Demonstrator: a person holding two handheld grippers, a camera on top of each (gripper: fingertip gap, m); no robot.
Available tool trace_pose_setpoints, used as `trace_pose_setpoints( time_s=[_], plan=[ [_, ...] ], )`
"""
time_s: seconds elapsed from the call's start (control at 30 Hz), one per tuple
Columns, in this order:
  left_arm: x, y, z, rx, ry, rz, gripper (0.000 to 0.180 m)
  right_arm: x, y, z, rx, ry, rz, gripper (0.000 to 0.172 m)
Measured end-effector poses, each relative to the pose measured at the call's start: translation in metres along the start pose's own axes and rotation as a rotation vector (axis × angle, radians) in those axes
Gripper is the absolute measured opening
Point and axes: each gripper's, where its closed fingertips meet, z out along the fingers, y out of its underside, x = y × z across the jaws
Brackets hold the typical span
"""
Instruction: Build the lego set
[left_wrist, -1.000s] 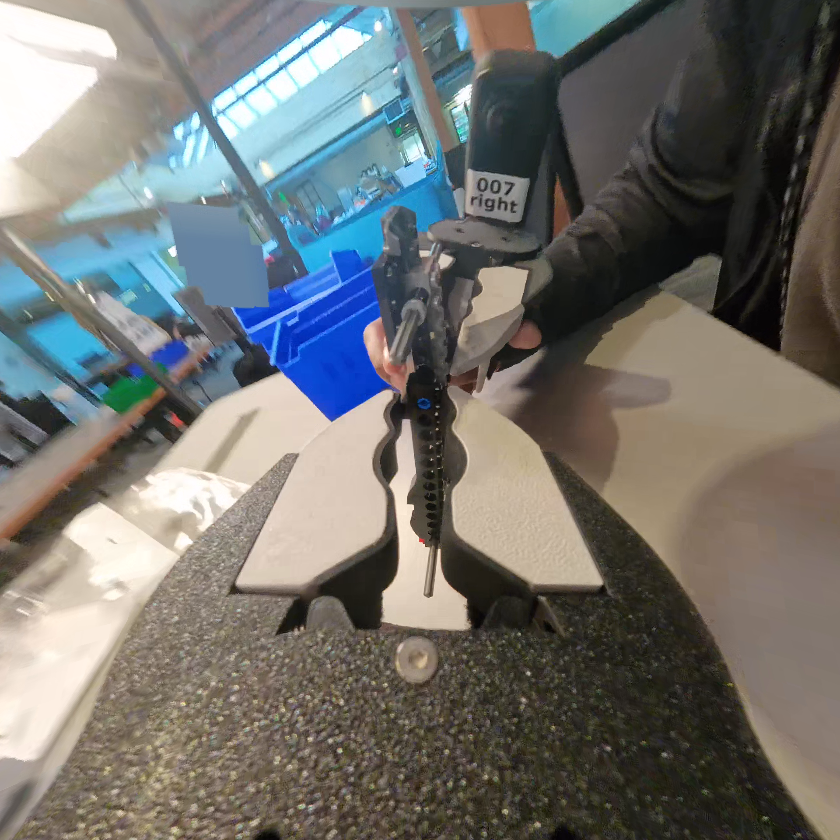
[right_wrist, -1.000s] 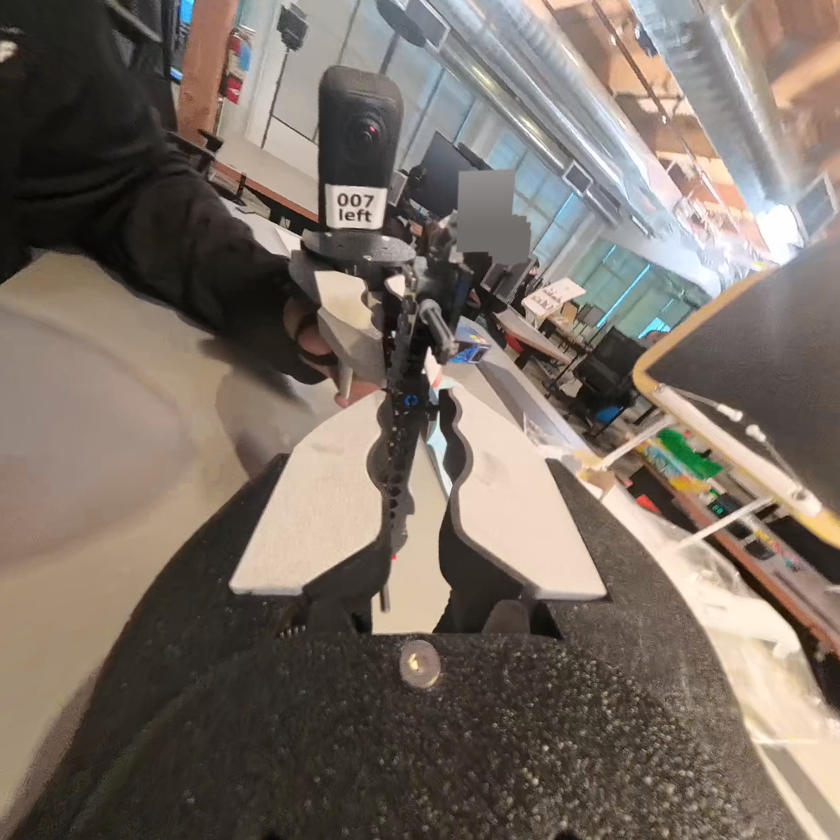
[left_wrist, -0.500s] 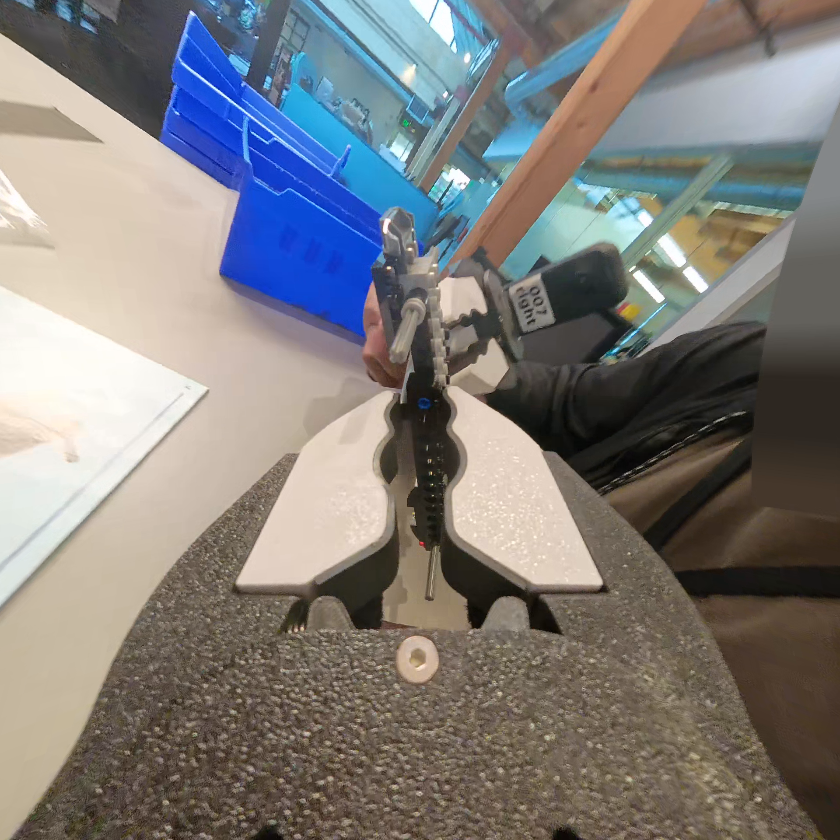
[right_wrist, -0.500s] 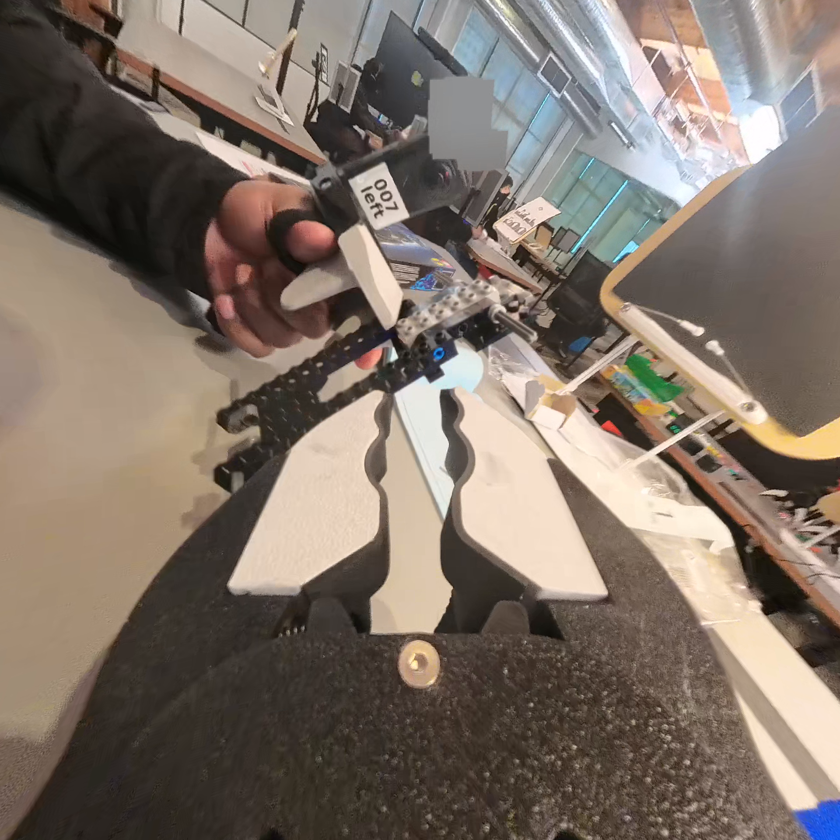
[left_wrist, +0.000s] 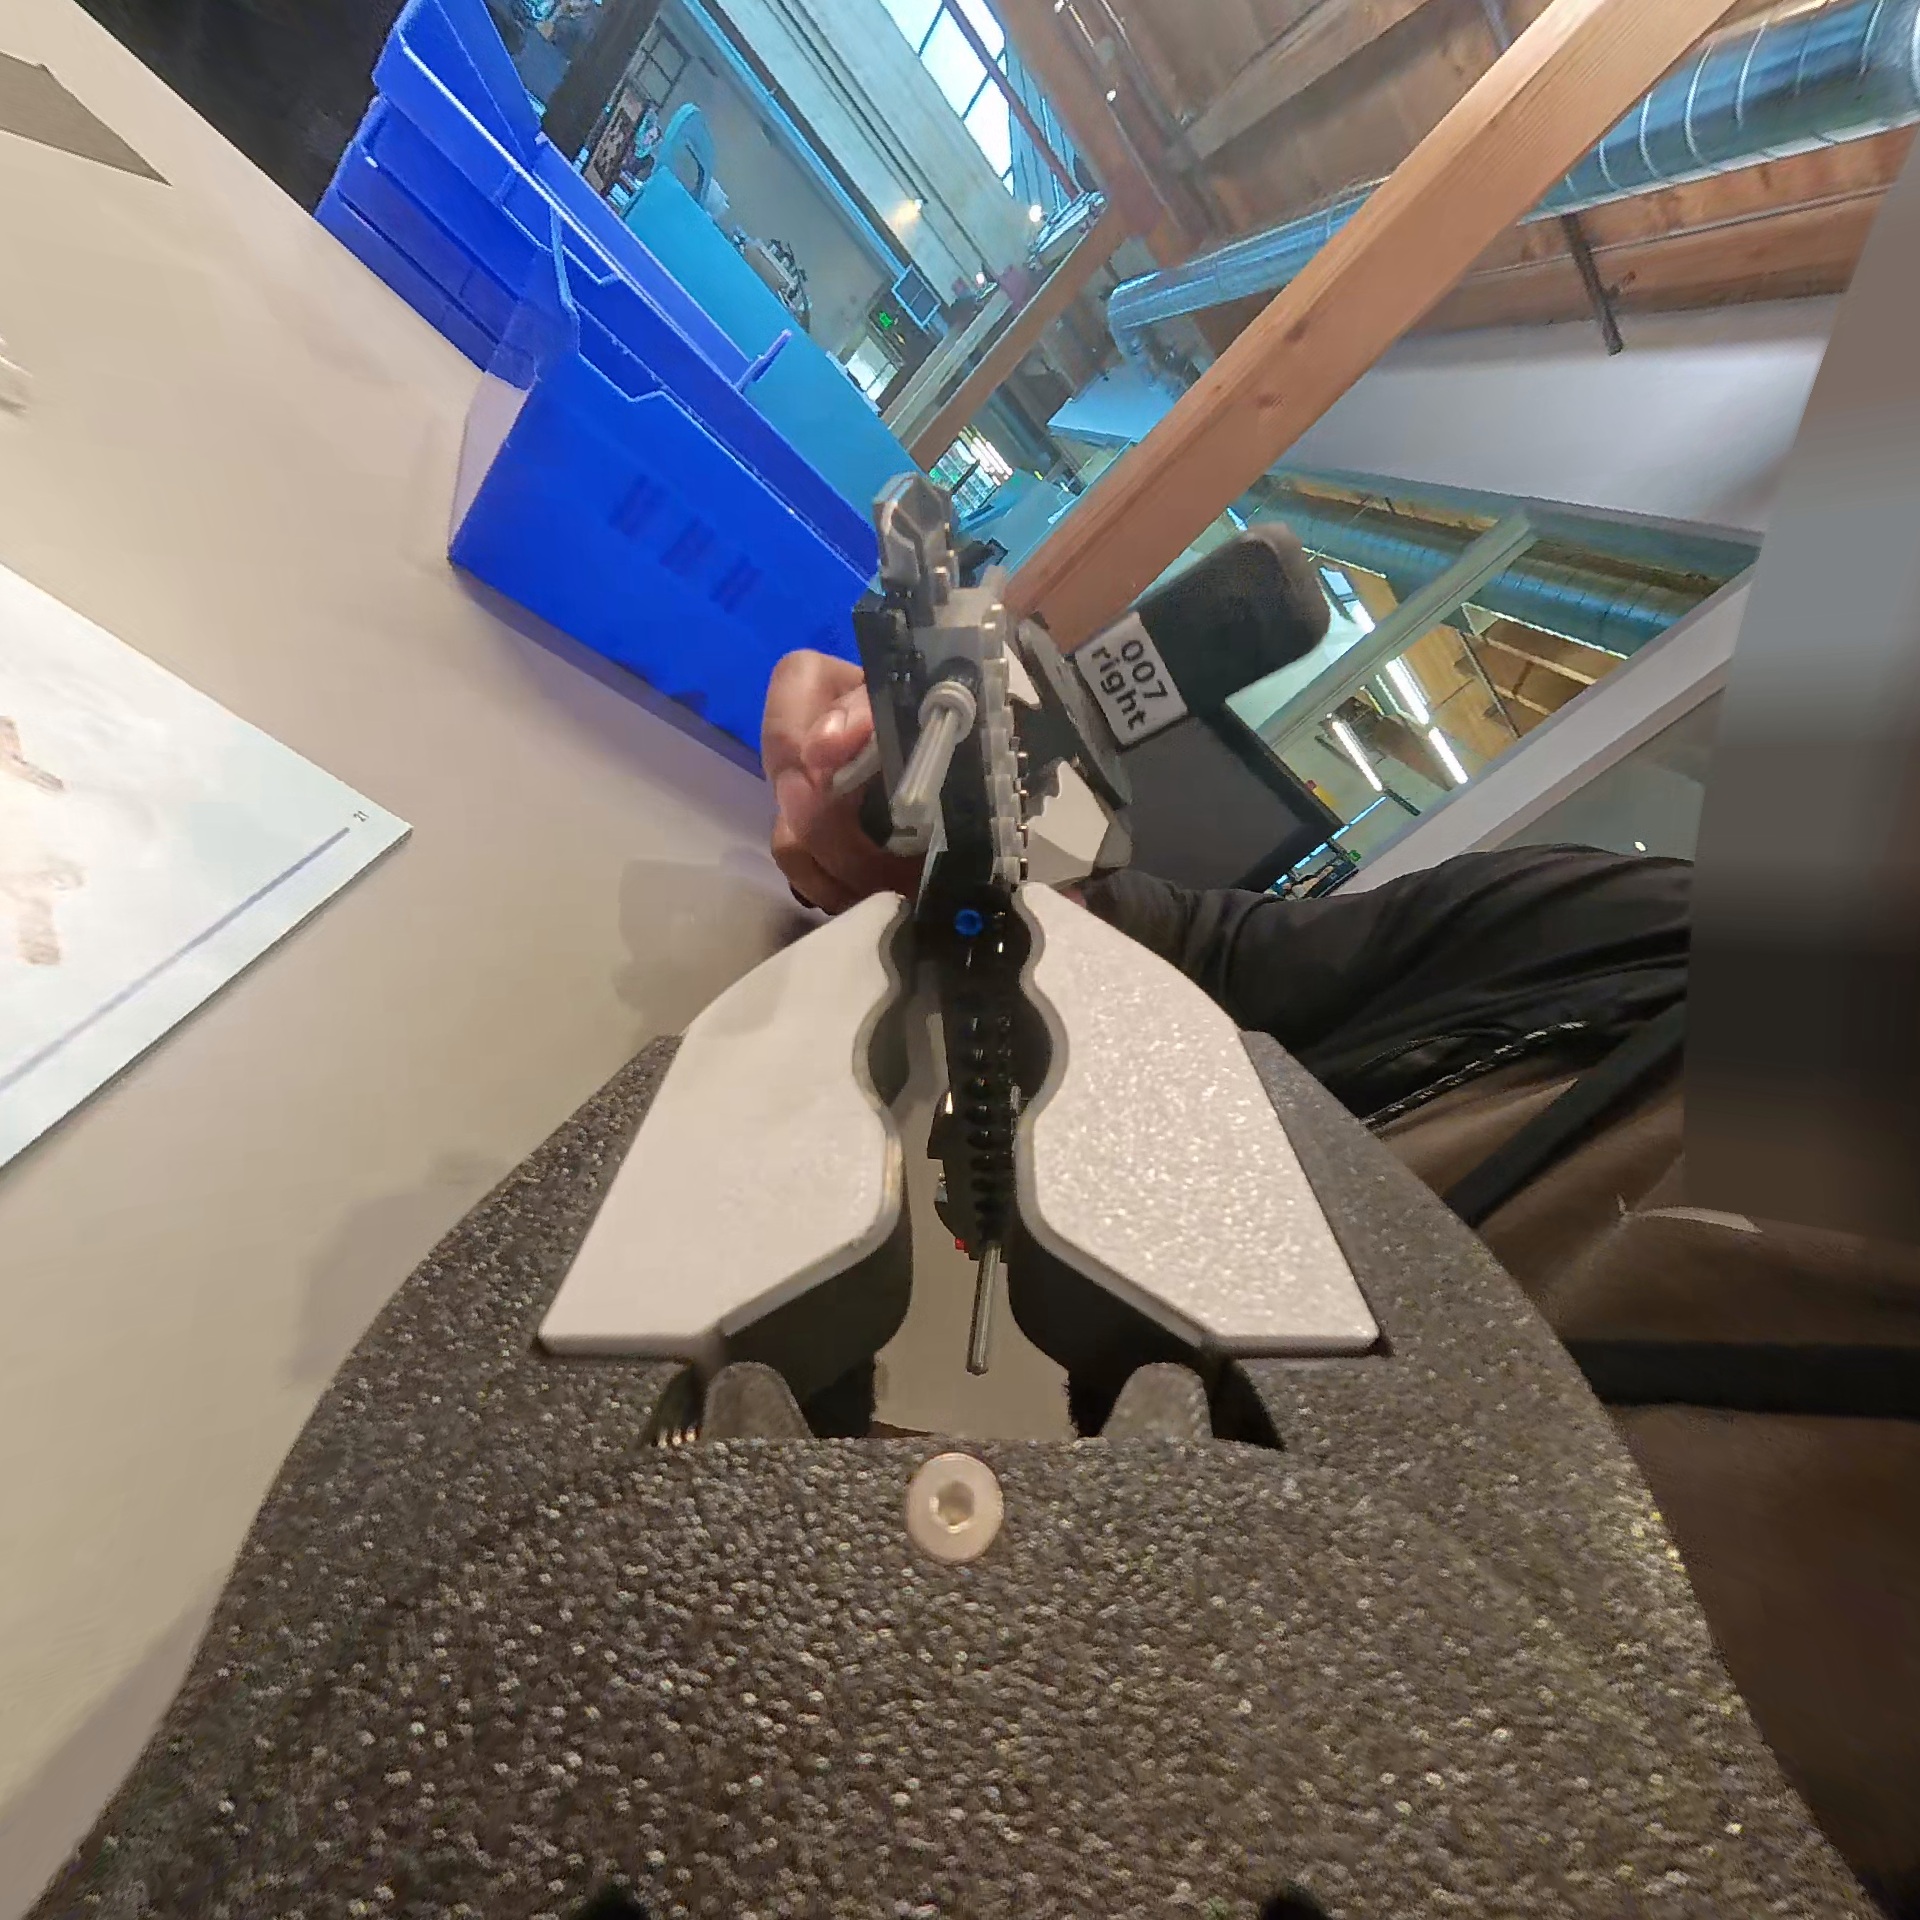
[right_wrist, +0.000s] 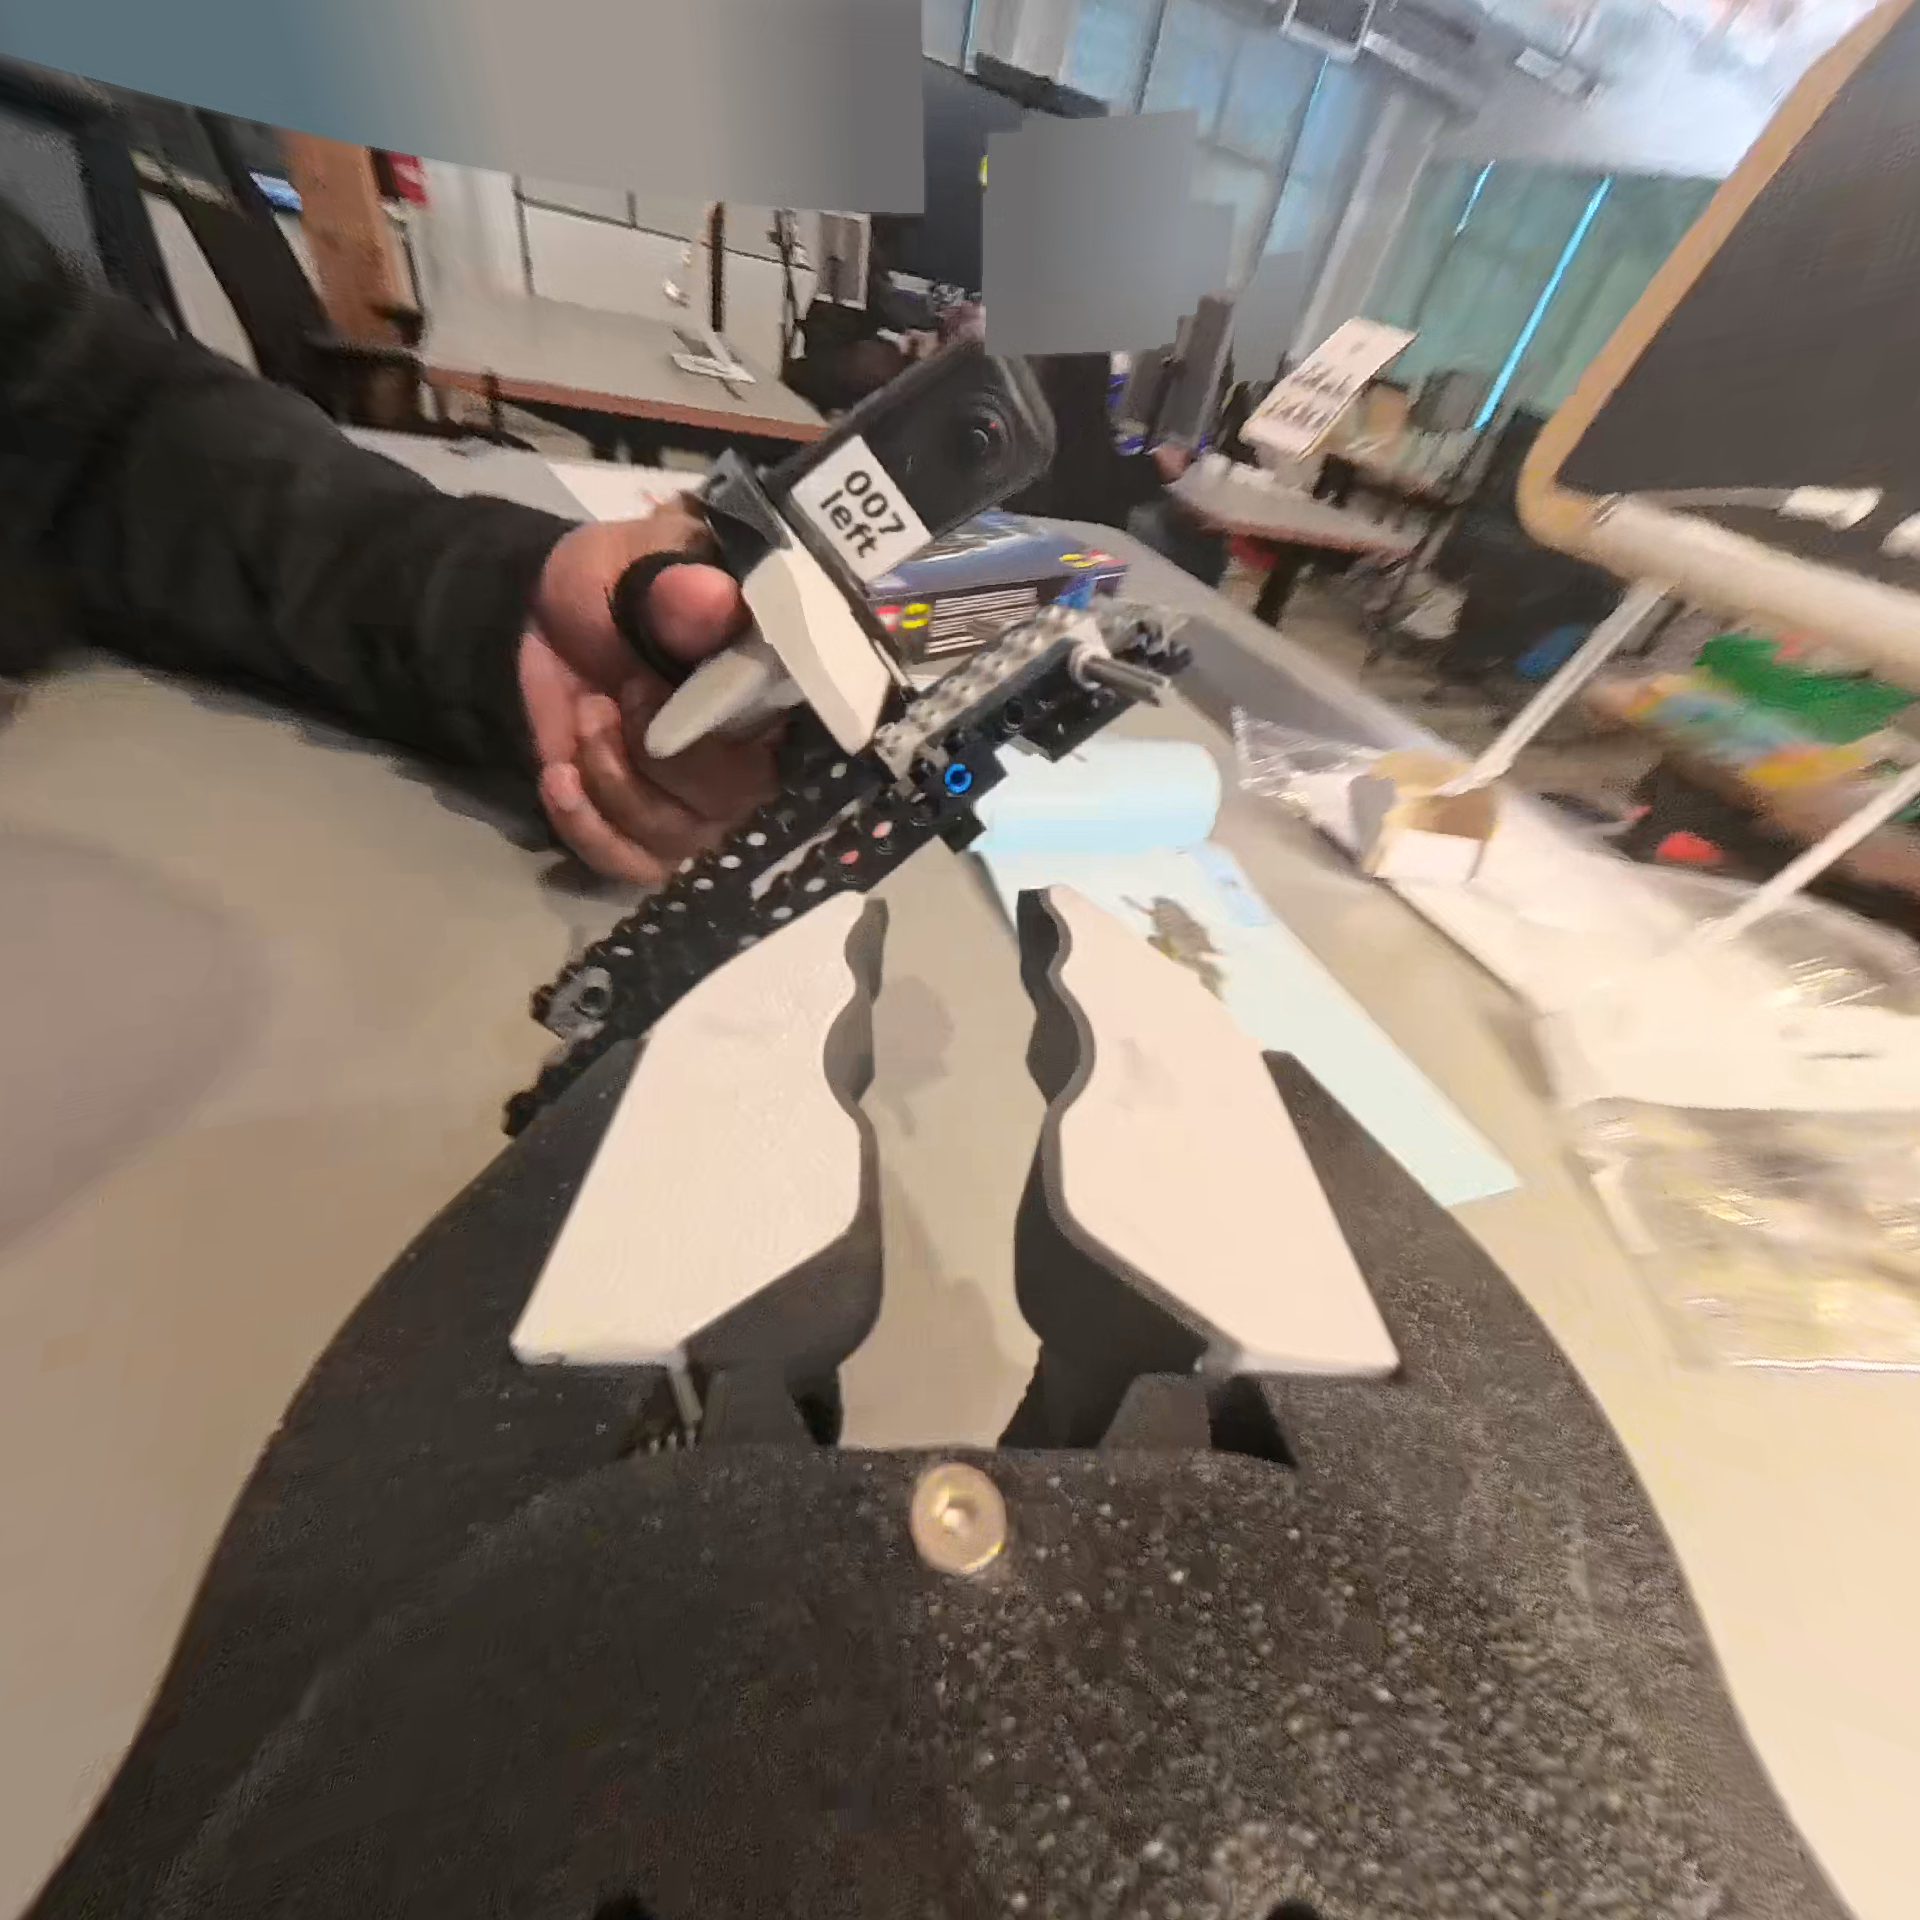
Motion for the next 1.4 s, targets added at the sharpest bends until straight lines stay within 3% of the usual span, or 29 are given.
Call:
trace_pose_setpoints(
  time_s=[0.17, 0.37, 0.77, 1.1, 1.4],
  plan=[
    [-0.002, 0.001, 0.001, -0.006, -0.012, 0.007, 0.016, -0.007, -0.004, 0.003, 0.029, -0.098, 0.223, 0.033],
    [-0.004, 0.003, 0.004, 0.001, -0.011, -0.077, 0.015, -0.011, -0.001, 0.008, 0.020, -0.139, 0.317, 0.037],
    [-0.009, 0.006, 0.007, 0.045, 0.026, -0.268, 0.015, -0.009, 0.002, 0.012, 0.012, -0.174, 0.534, 0.028],
    [-0.010, 0.004, 0.007, 0.058, 0.010, -0.227, 0.015, -0.006, 0.002, 0.012, 0.018, -0.180, 0.625, 0.022],
    [-0.008, 0.005, 0.006, 0.059, 0.035, -0.234, 0.015, -0.006, 0.001, 0.012, 0.022, -0.168, 0.614, 0.028]
  ],
)
